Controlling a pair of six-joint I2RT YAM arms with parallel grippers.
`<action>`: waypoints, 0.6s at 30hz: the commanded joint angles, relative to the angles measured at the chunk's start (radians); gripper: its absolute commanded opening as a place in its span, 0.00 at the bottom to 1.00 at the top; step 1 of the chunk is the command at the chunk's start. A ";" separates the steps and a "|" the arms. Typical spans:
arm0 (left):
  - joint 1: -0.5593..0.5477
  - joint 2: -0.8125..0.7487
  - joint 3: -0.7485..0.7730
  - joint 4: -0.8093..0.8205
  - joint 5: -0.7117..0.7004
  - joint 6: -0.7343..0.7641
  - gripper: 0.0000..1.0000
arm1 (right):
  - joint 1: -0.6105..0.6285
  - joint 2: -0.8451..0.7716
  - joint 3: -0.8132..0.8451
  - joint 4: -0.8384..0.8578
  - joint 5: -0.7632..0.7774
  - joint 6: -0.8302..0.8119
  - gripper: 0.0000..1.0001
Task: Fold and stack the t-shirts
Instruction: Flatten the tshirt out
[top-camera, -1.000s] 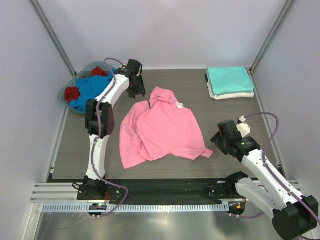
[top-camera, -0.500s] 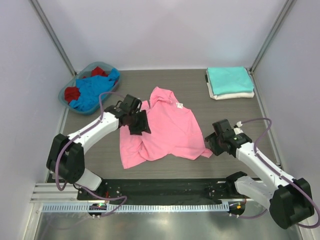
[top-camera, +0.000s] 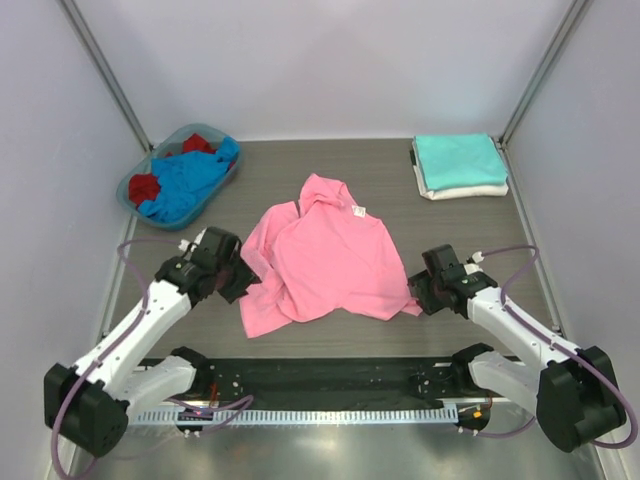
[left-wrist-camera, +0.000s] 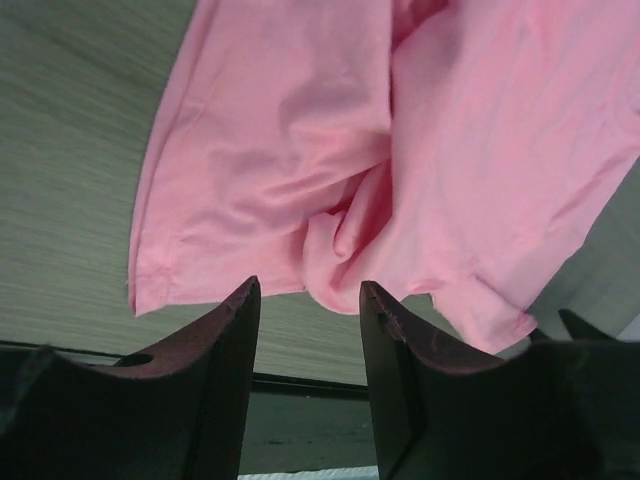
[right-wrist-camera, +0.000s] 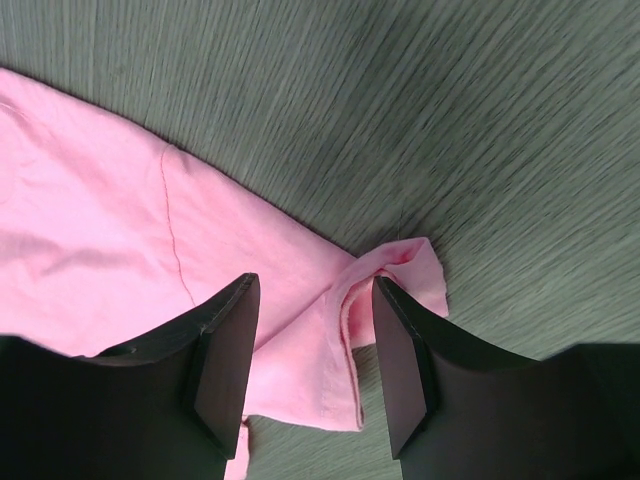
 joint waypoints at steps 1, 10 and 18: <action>0.006 -0.110 -0.081 -0.115 -0.108 -0.311 0.45 | -0.003 -0.021 0.002 0.036 0.041 0.034 0.55; 0.009 -0.065 -0.187 -0.232 -0.085 -0.497 0.45 | -0.003 -0.021 0.004 0.039 0.083 0.026 0.54; 0.007 0.075 -0.239 -0.163 -0.008 -0.506 0.48 | -0.003 -0.012 0.016 0.042 0.092 0.013 0.55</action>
